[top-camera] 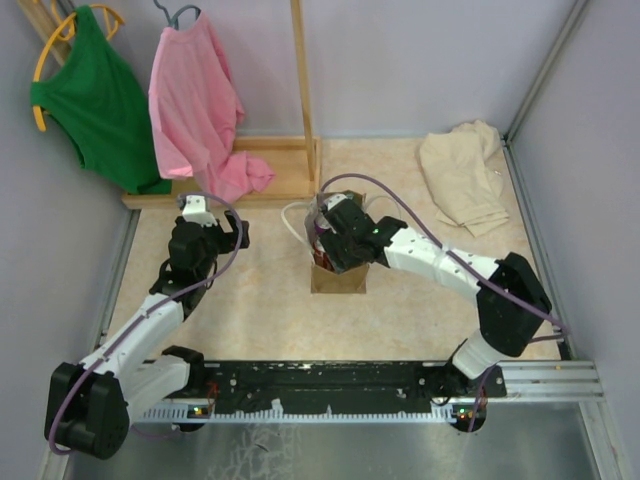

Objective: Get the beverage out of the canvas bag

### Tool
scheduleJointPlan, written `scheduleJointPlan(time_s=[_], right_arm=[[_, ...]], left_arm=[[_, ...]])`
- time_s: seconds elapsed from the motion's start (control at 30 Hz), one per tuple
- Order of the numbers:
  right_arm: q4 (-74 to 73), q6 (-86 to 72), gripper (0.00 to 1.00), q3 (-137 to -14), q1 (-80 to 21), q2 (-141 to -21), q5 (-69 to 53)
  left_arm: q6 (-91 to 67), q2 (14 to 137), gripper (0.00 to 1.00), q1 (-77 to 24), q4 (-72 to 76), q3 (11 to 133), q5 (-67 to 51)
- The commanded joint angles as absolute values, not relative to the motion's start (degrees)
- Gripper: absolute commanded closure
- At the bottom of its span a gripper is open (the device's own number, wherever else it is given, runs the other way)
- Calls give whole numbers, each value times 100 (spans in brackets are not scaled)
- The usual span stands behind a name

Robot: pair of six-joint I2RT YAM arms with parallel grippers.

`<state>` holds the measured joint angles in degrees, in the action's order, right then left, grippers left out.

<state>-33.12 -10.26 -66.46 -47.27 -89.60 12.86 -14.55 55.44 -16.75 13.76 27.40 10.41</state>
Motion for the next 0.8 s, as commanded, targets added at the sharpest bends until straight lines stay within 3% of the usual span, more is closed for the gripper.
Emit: scheduleJointPlan(time_s=[0.0, 0.77], right_arm=[[-3464, -1011, 100, -7083, -4834, -8314, 1535], [-3449, -774, 100, -7798, -4831, -8244, 1747]], left_arm=[[-1474, 5503, 0, -1705, 1484, 2874, 993], [-1477, 5527, 0, -1705, 1484, 2881, 984]])
